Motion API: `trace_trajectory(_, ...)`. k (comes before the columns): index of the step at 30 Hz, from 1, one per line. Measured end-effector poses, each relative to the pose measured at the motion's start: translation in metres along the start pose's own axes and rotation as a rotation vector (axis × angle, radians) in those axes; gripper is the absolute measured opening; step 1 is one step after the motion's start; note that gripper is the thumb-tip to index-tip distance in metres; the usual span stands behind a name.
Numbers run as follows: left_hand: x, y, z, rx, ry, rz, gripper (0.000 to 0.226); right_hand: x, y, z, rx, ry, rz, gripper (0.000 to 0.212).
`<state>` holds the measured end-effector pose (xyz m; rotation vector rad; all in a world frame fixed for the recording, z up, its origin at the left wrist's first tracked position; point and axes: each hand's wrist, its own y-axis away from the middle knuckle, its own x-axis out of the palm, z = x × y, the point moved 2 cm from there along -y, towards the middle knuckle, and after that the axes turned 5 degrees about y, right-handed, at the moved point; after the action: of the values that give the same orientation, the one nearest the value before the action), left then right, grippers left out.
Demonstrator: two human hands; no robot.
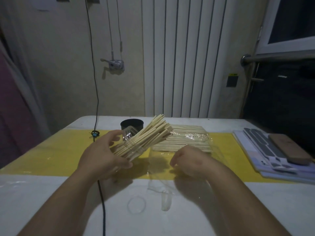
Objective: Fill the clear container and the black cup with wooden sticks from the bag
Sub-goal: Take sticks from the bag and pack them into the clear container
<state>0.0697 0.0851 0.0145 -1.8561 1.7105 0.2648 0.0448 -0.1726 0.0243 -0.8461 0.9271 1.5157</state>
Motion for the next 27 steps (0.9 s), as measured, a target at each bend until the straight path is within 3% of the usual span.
trace_trajectory(2,0.0,0.0,0.0,0.0,-0.002,0.008,0.089,0.014,-0.006,0.0,-0.022,0.151,0.055,0.042)
trace_trajectory(6,0.0,-0.001,0.002,0.011,0.001,-0.003,0.094,0.039,-0.021,-0.006,-0.048,0.309,-0.015,0.055)
trace_trajectory(10,0.0,-0.001,0.002,0.005,0.007,0.002,0.097,0.055,-0.037,-0.013,-0.021,0.297,-0.077,0.059)
trace_trajectory(14,0.0,-0.003,0.002,0.007,-0.022,0.008,0.097,0.057,-0.052,-0.012,-0.018,0.257,-0.2,0.045)
trace_trajectory(17,0.001,-0.003,0.003,0.015,-0.04,0.01,0.099,0.054,-0.057,-0.004,-0.027,0.352,-0.188,0.033)
trace_trajectory(23,-0.001,-0.003,0.005,0.025,-0.036,0.002,0.101,0.045,-0.068,0.0,0.012,0.437,-0.299,0.033)
trace_trajectory(27,-0.001,-0.003,0.004,0.021,-0.044,0.014,0.101,0.044,-0.077,-0.003,0.032,0.489,-0.285,0.034)
